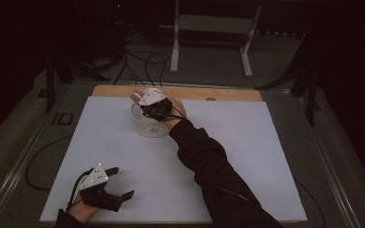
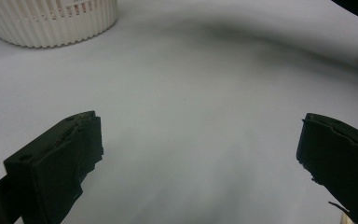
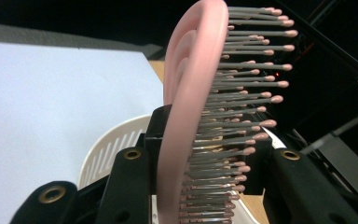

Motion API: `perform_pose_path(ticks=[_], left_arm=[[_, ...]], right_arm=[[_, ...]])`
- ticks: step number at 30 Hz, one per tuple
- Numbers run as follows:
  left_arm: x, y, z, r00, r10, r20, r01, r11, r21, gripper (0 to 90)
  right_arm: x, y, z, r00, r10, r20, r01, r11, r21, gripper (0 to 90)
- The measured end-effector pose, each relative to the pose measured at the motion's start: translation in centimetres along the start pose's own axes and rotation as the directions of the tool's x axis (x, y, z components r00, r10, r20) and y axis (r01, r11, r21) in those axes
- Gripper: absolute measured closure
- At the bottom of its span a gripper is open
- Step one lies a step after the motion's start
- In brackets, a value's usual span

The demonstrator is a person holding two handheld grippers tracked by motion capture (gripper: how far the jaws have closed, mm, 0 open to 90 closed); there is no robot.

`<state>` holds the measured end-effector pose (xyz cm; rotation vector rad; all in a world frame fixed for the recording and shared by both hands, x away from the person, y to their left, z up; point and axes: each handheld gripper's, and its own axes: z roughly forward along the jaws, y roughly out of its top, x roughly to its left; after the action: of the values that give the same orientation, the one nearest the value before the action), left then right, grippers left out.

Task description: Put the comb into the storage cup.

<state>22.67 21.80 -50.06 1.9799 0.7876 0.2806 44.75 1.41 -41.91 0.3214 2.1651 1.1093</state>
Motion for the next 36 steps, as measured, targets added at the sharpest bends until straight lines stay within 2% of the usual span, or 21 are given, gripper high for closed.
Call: perform_pose_path(ticks=[6,18,25,33,36], left_arm=[[0.0,0.0,0.0,1.0000,0.002,-0.001,-0.002,1.0000,0.001,0.1],[0.1,-0.1,0.0,1.0000,-0.002,-0.001,0.002,1.0000,0.001,0.1],[0.1,-0.1,0.0,1.0000,-0.001,-0.001,0.001,1.0000,0.002,0.1],[0.1,-0.1,-0.1,1.0000,-0.002,-0.004,0.002,1.0000,-0.001,0.1],[0.1,-0.1,-0.1,1.0000,-0.002,-0.004,0.002,1.0000,-0.001,0.1]], right_arm=[[0.6,0.0,0.5,0.9997,-0.026,0.002,0.026,1.000,0.017,63.9],[1.6,0.1,0.9,0.9983,-0.058,0.004,0.058,0.998,0.014,63.3],[2.4,0.2,1.0,0.9993,-0.021,-0.032,0.021,0.999,0.028,60.8],[3.1,0.3,0.9,0.9984,0.032,-0.046,-0.030,0.999,0.025,57.8],[3.6,0.2,0.9,0.9986,0.021,-0.049,-0.020,0.999,0.025,56.8]])
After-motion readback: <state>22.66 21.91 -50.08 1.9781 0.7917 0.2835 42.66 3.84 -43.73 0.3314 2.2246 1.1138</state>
